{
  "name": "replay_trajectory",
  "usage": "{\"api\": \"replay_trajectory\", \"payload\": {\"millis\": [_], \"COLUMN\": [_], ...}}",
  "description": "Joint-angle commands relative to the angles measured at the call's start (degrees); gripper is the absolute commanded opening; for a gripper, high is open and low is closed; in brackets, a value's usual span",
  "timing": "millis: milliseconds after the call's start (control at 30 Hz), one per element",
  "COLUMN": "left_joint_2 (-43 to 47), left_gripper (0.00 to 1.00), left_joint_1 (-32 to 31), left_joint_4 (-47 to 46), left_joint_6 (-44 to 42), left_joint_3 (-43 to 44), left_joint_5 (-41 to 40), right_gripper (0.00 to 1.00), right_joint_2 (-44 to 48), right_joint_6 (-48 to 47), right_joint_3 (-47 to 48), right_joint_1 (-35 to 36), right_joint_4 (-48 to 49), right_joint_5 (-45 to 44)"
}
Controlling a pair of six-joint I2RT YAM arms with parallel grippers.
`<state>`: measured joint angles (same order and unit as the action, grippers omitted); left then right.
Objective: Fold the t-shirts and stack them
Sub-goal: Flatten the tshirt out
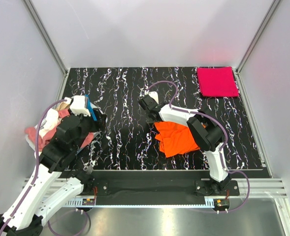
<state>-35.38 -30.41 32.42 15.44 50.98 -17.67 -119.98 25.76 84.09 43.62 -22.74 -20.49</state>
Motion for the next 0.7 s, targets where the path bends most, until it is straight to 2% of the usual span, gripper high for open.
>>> {"api": "replay_trajectory", "payload": {"millis": [0,267,500,567,667], "left_joint_2": [-0.31,-0.57,-0.57,-0.48,-0.57], "left_gripper": [0.72,0.72,0.73,0.73,0.72], "left_joint_1": [0.44,1.06,1.41,1.50,1.50], "left_joint_4": [-3.33,-3.33,-3.33,-3.33,-3.33], "left_joint_6": [-0.15,0.11,0.11,0.03,0.03], "left_joint_3": [0.00,0.00,0.00,-0.09,-0.09], "left_joint_5": [-0.52,-0.17,0.18,0.18,0.09], "right_gripper": [0.34,0.35,0.36,0.30,0.15], "right_joint_2": [-0.69,0.36,-2.79,-3.76,-4.56], "right_joint_6": [0.00,-0.45,1.13,2.01,2.72], "right_joint_3": [0.63,1.95,1.69,1.43,0.55], "right_joint_1": [0.42,0.42,0.33,0.42,0.42], "right_joint_4": [-1.34,-1.87,-1.87,-1.95,-2.04], "right_joint_5": [-4.56,-4.12,-1.92,-0.96,-0.43]}}
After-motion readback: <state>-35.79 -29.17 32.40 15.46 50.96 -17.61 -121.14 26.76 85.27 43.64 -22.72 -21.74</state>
